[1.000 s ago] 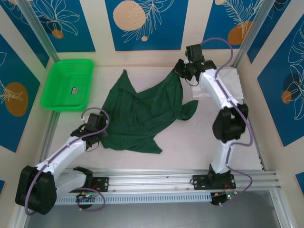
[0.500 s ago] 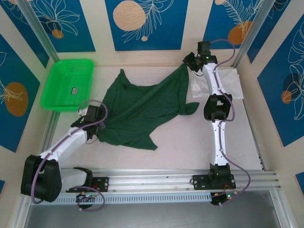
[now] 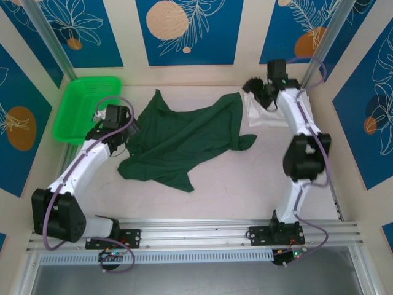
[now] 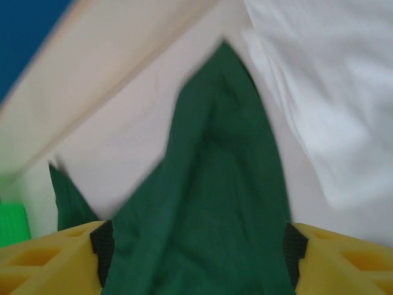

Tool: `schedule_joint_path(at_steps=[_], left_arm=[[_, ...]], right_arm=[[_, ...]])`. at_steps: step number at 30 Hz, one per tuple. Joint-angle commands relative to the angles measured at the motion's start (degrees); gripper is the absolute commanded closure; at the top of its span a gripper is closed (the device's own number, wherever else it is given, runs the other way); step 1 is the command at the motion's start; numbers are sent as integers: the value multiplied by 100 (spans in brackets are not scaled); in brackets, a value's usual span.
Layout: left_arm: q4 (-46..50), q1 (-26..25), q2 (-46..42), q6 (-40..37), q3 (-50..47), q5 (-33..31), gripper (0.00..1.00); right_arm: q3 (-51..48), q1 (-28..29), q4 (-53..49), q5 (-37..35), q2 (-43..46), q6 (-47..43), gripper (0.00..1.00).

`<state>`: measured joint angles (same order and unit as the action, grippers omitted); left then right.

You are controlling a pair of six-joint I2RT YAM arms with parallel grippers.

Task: Fold and stack the t-shirts

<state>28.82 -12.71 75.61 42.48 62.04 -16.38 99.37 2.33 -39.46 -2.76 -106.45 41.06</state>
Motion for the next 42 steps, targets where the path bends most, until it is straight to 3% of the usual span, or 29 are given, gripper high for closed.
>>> schedule_joint_path(at_steps=[1, 8, 14, 19, 23, 25, 27, 29, 31, 35, 42], left_arm=[[289, -335, -532, -122, -479, 640, 29], [-400, -1548, -1040, 437, -2142, 1845, 31], [-1534, -1943, -645, 675, -2655, 3003, 30], [-1604, -1989, -255, 687, -2695, 2686, 26], [-1692, -1990, 28, 648, -2712, 2434, 26], [-1680, -1990, 213, 618, -2690, 2232, 34], [-1701, -1997, 364, 604, -2675, 2061, 52], [-1706, -1991, 474, 582, -2661, 1939, 62], [-1569, -1990, 524, 509, -2586, 1747, 73], [-1093, -1990, 345, 309, -2393, 1250, 100], [-283, -1855, -474, 28, -2226, 506, 100]], right_arm=[[-1898, -156, 508, -23, 953, 85, 28], [-3617, 137, 701, 640, 1489, -183, 25], [-3546, 636, 527, 329, 1118, -279, 26], [-3226, 645, 482, 156, 587, -174, 29], [-2982, 654, 482, 318, 170, -88, 43], [-2837, 620, 452, 404, -3, -12, 52], [-2793, 579, 589, 593, -77, 57, 69], [-2783, 567, 682, 724, -67, 162, 87], [-2851, 558, 785, 969, 66, 262, 96], [-3325, 456, 1283, 1811, 701, 787, 100], [-4126, 223, 2067, 3072, 1930, 2010, 100]])
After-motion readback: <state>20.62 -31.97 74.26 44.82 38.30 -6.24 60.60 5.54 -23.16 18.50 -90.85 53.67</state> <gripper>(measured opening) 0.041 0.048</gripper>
